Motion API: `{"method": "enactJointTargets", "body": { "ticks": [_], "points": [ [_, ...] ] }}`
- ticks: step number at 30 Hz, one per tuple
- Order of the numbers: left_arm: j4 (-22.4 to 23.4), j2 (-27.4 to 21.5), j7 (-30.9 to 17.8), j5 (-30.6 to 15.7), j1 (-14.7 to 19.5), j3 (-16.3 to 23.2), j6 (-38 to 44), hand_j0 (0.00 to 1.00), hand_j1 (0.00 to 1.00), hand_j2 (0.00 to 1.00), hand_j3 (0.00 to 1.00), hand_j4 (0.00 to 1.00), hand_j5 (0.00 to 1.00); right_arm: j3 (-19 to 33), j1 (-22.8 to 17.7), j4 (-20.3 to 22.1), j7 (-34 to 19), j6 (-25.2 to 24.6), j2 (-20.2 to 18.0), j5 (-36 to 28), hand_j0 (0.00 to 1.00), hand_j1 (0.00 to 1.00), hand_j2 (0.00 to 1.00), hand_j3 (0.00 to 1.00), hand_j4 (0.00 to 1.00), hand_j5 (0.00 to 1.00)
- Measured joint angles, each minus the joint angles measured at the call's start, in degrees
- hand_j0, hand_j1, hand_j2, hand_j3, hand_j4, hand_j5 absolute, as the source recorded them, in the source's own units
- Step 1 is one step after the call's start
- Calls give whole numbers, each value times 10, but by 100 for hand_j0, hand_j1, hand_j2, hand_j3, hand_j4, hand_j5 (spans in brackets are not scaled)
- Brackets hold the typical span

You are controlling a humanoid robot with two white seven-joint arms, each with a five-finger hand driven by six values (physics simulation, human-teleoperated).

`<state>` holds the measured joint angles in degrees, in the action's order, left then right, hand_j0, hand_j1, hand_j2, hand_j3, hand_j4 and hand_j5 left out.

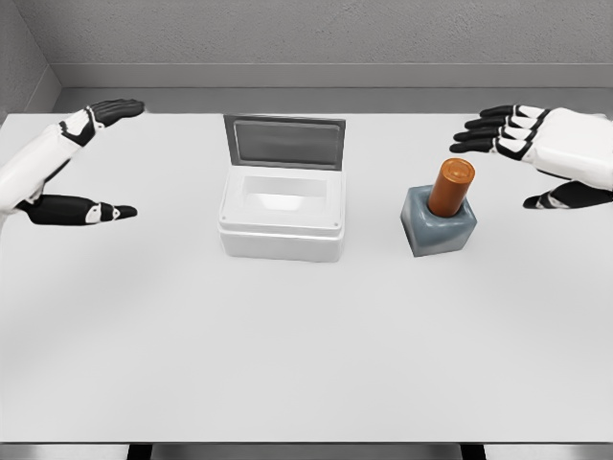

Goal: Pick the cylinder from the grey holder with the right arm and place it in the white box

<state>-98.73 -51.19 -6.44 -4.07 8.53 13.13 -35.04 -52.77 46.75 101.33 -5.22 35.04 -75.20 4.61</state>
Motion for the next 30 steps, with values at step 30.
{"method": "enactJointTargets", "body": {
  "ticks": [30],
  "points": [
    [3, 49, -130, -360, 38, 65, 229, 100, 100, 100, 100, 100, 100, 34, -18, 0, -15, 0, 4, 0, 100, 100, 100, 100, 100, 100]
  ]
}}
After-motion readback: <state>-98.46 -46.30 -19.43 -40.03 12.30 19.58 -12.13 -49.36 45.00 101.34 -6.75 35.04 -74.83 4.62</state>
